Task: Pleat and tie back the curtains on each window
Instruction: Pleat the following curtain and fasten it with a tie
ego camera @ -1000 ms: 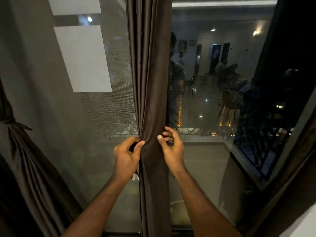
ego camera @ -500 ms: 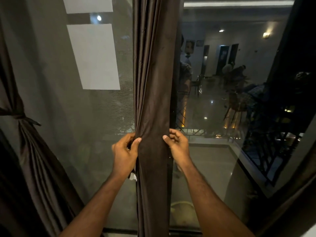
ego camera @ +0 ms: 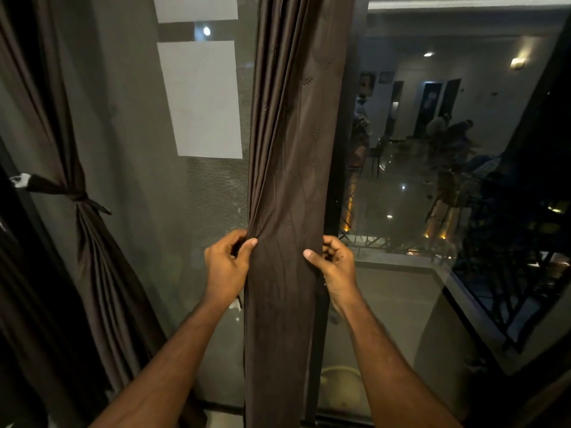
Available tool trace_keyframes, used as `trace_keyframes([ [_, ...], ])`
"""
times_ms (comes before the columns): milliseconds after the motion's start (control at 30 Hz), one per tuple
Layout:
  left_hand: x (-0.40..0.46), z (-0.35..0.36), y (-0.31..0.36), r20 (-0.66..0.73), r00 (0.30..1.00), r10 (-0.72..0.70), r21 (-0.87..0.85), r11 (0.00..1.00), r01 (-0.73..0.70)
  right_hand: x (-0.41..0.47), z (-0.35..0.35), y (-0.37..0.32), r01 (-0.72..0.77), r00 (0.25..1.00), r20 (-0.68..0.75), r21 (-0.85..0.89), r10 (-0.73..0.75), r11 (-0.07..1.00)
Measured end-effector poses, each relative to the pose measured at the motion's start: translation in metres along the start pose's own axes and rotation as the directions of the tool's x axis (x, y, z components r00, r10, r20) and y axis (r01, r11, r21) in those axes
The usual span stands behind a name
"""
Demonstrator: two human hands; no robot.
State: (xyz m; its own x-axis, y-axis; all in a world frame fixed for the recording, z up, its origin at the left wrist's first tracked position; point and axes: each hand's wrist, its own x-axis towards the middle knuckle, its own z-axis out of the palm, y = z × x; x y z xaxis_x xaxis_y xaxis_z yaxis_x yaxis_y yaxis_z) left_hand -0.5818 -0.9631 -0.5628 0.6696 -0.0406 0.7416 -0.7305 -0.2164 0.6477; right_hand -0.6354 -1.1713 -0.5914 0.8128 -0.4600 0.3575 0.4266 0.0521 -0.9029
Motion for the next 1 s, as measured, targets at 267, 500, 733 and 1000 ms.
trace_keyframes([
  [267,0.003,0.000,0.002,-0.001,0.998,0.064,0.102,0.993,-0.064,0.001,0.005,0.009,0.030,0.952,-0.303,-0.019,-0.034,0.999],
  [500,-0.001,0.015,0.003,-0.015,0.996,0.084,0.286,0.955,-0.076,-0.036,0.039,0.010,0.204,0.819,-0.375,-0.518,-0.435,0.831],
  [733,-0.010,0.024,0.014,0.013,0.994,0.106,0.257,0.961,-0.106,-0.059,0.061,0.012,0.410,0.779,-0.081,-0.684,-0.622,0.603],
  [1000,-0.005,0.023,0.012,0.111,0.991,-0.068,-0.076,0.994,0.077,-0.053,0.067,0.020,0.436,0.824,0.010,-0.650,-0.566,0.623],
])
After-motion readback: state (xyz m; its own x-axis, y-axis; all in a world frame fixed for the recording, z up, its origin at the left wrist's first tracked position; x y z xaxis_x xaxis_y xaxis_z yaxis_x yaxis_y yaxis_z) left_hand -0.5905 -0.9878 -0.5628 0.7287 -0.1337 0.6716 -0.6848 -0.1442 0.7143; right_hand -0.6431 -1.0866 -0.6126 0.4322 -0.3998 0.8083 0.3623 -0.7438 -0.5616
